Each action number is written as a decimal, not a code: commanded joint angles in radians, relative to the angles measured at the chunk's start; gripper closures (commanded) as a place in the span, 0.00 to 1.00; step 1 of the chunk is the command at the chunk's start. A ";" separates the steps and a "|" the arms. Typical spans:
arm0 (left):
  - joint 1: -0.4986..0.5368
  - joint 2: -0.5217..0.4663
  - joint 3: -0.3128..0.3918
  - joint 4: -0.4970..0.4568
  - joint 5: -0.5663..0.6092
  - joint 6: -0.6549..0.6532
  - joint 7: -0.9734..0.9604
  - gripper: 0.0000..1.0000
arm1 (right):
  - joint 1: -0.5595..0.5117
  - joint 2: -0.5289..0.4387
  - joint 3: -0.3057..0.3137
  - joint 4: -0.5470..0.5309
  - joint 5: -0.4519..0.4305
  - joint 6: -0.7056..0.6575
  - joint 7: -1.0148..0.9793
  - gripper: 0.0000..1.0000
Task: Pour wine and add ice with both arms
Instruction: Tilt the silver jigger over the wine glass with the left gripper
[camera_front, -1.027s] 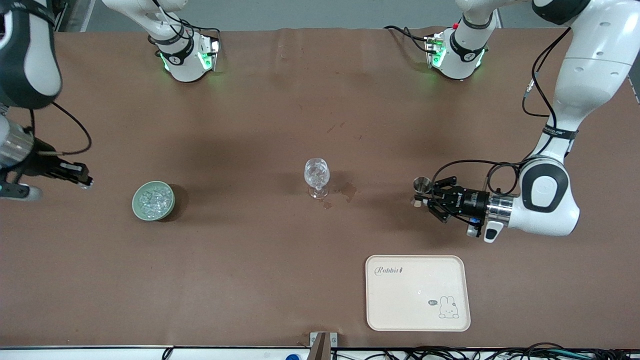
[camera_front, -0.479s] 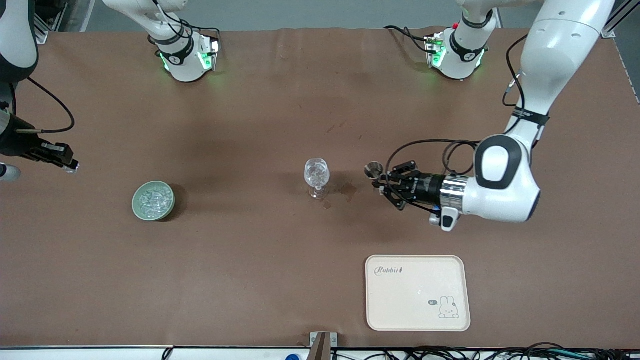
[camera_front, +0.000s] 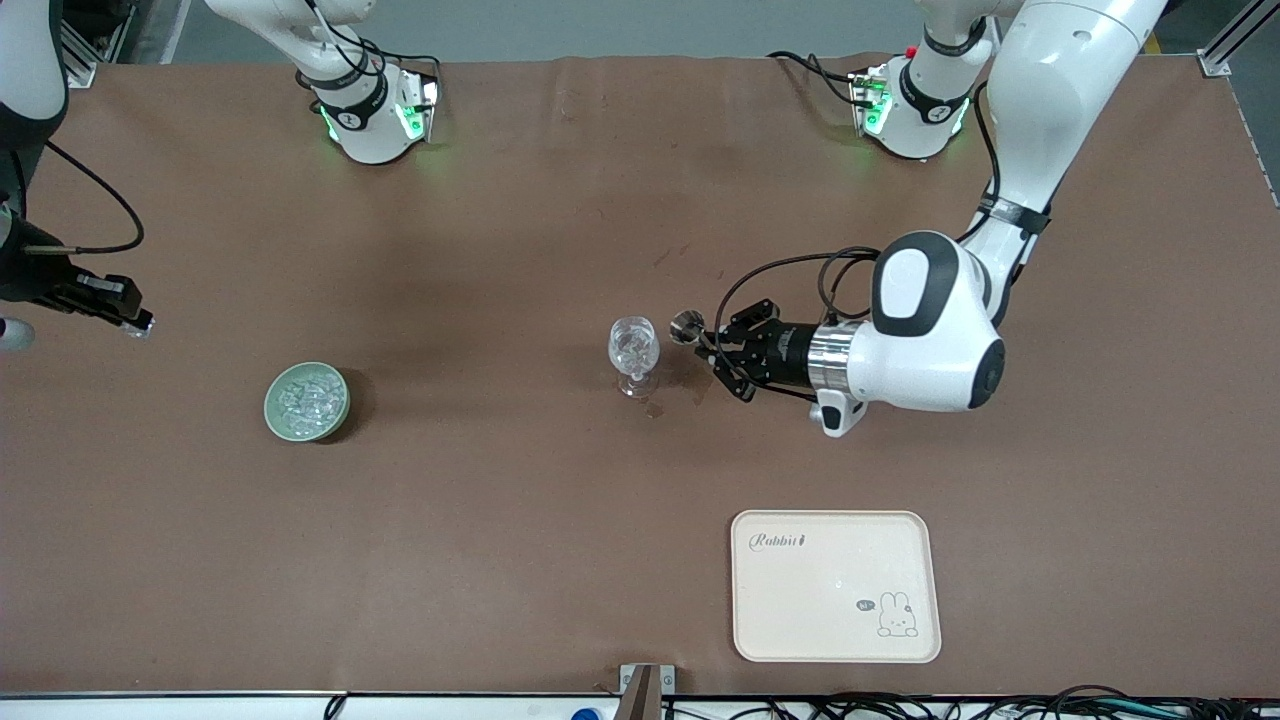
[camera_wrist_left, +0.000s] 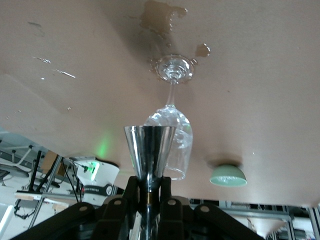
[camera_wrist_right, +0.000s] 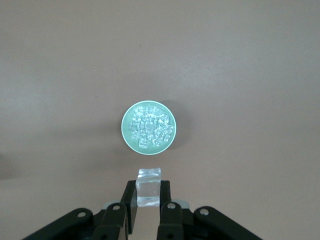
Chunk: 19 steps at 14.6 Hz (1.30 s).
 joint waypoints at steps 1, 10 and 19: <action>-0.017 -0.027 0.004 -0.021 0.030 0.029 -0.040 1.00 | -0.010 -0.035 0.012 -0.022 -0.011 -0.011 -0.007 0.93; -0.068 -0.018 0.006 -0.019 0.118 0.089 -0.166 1.00 | -0.011 -0.040 0.012 -0.022 -0.010 -0.015 -0.007 0.93; -0.114 -0.013 0.007 -0.018 0.176 0.127 -0.246 1.00 | -0.011 -0.039 0.012 -0.024 -0.011 -0.015 -0.007 0.93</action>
